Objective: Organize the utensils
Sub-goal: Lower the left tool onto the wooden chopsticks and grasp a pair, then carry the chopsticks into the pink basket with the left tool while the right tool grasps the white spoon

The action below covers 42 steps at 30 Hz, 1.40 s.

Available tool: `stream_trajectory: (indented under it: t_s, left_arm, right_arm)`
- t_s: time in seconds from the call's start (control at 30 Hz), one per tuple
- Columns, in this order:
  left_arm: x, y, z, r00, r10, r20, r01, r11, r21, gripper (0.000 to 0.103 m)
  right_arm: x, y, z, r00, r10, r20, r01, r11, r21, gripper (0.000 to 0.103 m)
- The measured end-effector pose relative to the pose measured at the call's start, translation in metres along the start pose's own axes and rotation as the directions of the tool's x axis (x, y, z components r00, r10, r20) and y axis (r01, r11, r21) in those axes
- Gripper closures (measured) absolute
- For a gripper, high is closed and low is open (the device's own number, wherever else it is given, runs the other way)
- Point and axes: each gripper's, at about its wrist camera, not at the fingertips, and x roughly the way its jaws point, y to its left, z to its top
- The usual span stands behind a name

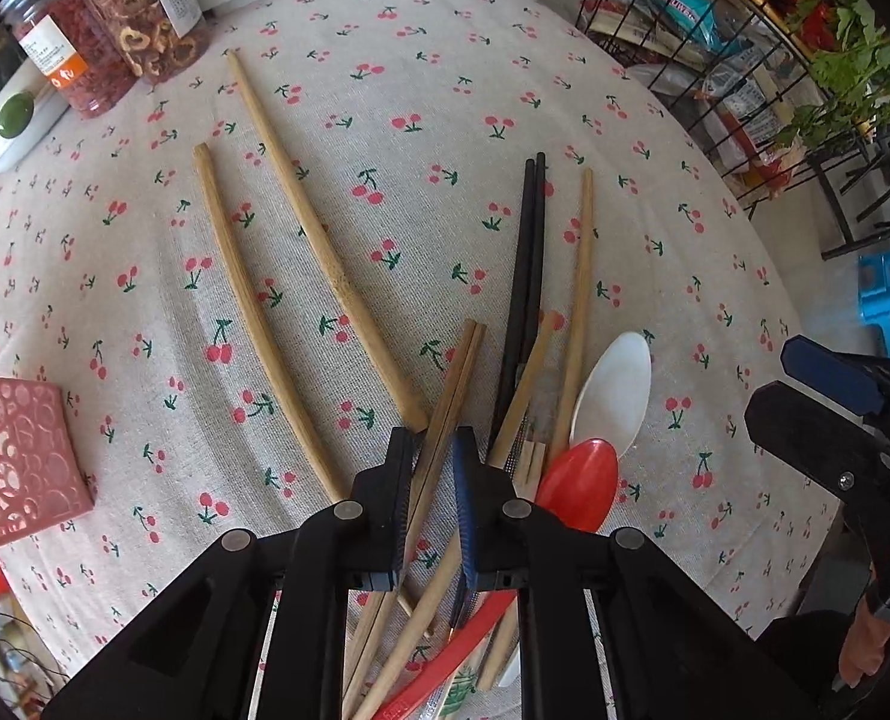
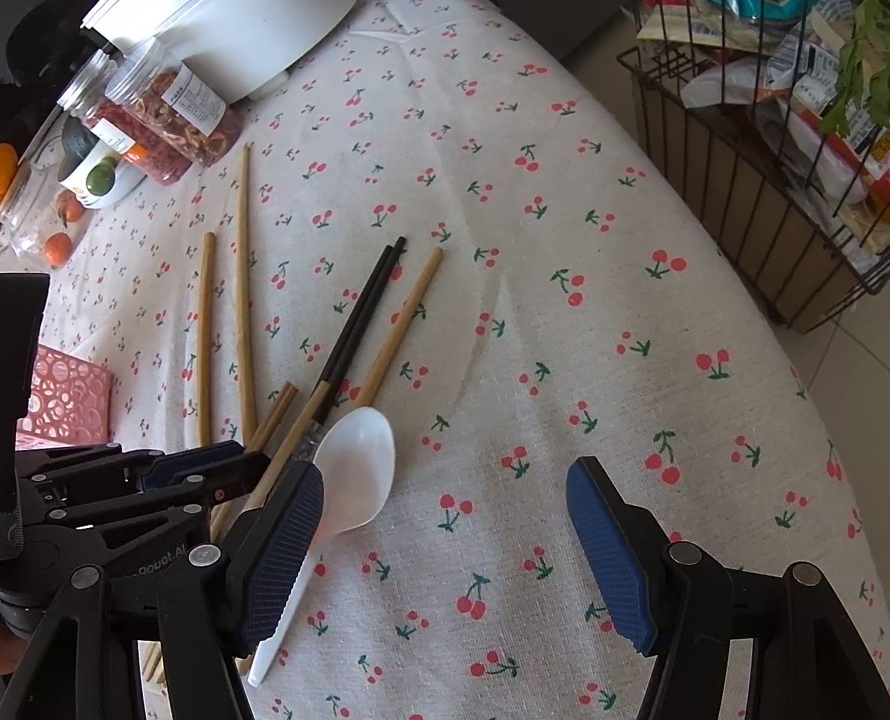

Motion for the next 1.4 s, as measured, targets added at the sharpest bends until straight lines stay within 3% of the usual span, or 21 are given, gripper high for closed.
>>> stream_trajectory:
  t_s: [0.1, 0.3, 0.47, 0.67, 0.9, 1.0, 1.07, 1.3, 1.4]
  left_arm:
    - [-0.015, 0.008, -0.007, 0.998, 0.012, 0.067, -0.011, 1.000, -0.016, 0.094]
    - [-0.069, 0.033, -0.038, 0.978, -0.034, 0.207, 0.050, 0.996, -0.068, 0.095]
    - [-0.115, 0.061, -0.083, 0.946, -0.051, 0.320, 0.091, 0.990, -0.110, 0.095]
    - [-0.140, 0.095, -0.148, 0.903, -0.027, 0.429, 0.107, 0.981, -0.163, 0.095]
    - [-0.152, 0.122, -0.169, 0.867, -0.073, 0.492, 0.190, 0.963, -0.191, 0.095]
    - [-0.160, 0.124, -0.172, 0.850, -0.066, 0.522, 0.193, 0.962, -0.192, 0.095]
    - [-0.165, 0.125, -0.175, 0.840, -0.056, 0.540, 0.188, 0.963, -0.192, 0.095]
    - [-0.200, 0.130, -0.196, 0.780, 0.014, 0.626, 0.150, 0.967, -0.208, 0.095]
    - [-0.227, 0.137, -0.209, 0.728, 0.042, 0.685, 0.161, 0.960, -0.230, 0.096]
  right_arm:
    - [0.003, -0.004, 0.001, 1.000, 0.004, -0.011, -0.004, 1.000, 0.015, 0.031]
    - [0.010, 0.002, 0.005, 0.997, 0.068, -0.036, -0.067, 0.997, 0.032, 0.031]
    - [0.018, 0.021, 0.006, 0.993, 0.108, -0.049, -0.108, 0.994, -0.001, 0.047]
    - [0.042, 0.021, 0.006, 0.996, 0.032, -0.086, -0.031, 0.999, 0.008, 0.060]
    - [0.054, 0.015, 0.008, 0.994, 0.091, -0.051, -0.090, 0.996, 0.024, 0.066]
    - [0.056, 0.014, 0.008, 0.995, 0.092, -0.029, -0.092, 0.996, 0.011, 0.080]
    - [0.057, 0.015, 0.006, 0.996, 0.085, -0.026, -0.085, 0.996, -0.010, 0.097]
    - [0.036, 0.029, -0.003, 0.999, 0.038, 0.035, -0.034, 0.993, -0.115, 0.099]
    - [0.009, 0.043, -0.007, 0.994, 0.019, 0.109, 0.001, 0.985, -0.174, 0.099]
